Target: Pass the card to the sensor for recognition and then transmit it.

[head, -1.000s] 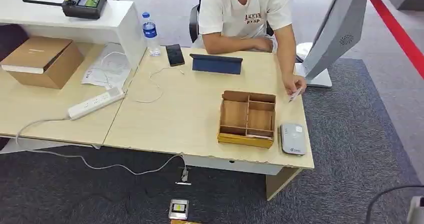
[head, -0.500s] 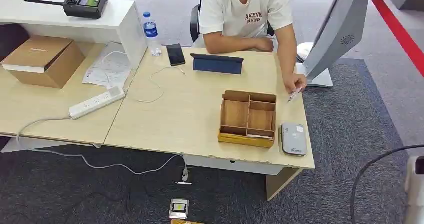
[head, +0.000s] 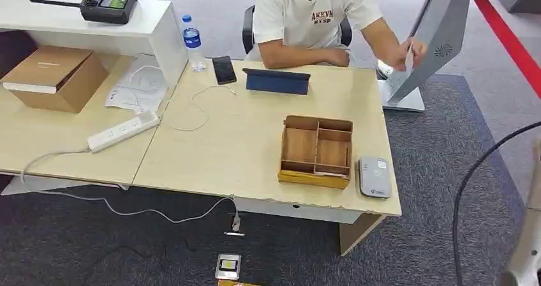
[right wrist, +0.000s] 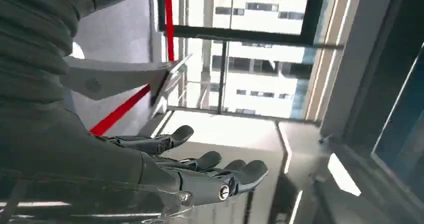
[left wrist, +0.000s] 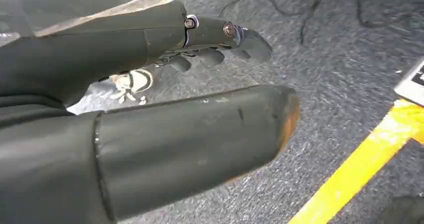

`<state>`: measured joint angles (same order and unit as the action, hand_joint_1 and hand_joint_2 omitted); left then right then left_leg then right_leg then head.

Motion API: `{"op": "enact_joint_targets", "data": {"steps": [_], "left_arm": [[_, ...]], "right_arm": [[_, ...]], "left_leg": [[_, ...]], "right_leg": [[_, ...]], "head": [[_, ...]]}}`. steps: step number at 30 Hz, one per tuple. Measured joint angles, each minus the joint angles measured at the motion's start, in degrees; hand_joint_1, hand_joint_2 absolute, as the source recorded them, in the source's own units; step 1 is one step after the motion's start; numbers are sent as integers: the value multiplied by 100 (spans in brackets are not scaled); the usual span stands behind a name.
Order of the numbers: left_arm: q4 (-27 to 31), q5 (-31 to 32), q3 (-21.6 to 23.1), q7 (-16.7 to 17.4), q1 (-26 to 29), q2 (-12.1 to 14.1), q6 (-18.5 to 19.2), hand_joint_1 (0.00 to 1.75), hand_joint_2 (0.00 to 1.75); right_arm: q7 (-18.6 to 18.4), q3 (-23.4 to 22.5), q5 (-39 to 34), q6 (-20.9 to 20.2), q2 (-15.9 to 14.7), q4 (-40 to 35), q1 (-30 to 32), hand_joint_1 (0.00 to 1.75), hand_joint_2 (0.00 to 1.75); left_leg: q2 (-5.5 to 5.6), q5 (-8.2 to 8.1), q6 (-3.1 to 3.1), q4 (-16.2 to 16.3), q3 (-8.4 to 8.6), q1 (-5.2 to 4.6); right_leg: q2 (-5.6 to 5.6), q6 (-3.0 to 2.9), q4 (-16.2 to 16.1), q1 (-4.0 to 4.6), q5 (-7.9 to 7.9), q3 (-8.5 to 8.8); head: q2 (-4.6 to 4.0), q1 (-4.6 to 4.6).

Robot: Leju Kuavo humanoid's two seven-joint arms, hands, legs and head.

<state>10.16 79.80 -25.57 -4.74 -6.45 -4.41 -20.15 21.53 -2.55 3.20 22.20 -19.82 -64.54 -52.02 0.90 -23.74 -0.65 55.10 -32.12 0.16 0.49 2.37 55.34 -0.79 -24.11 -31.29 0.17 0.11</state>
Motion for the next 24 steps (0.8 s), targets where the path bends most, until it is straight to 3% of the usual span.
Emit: {"op": "enact_joint_targets", "data": {"steps": [4,11,24], "left_arm": [[0,39,59,-39,-14,26,11,0,0],[0,81,173,-219,-23,133,76,0,0],[0,70,269,-273,-3,249,76,0,0]], "right_arm": [[347,581,863,-327,269,614,-499,0,175],[500,1661,2601,-45,723,1757,-1199,0,175],[12,3139,4721,171,1316,3224,-1986,0,175]], "left_leg": [[7,4,5,-1,-2,1],[14,7,8,0,-5,8],[13,7,8,1,-10,13]], "right_leg": [[-2,-1,2,4,0,-3],[-10,-3,4,8,-2,-7],[-12,-4,3,6,-2,-16]], "head": [[0,-2],[0,-2],[2,-4]]}}
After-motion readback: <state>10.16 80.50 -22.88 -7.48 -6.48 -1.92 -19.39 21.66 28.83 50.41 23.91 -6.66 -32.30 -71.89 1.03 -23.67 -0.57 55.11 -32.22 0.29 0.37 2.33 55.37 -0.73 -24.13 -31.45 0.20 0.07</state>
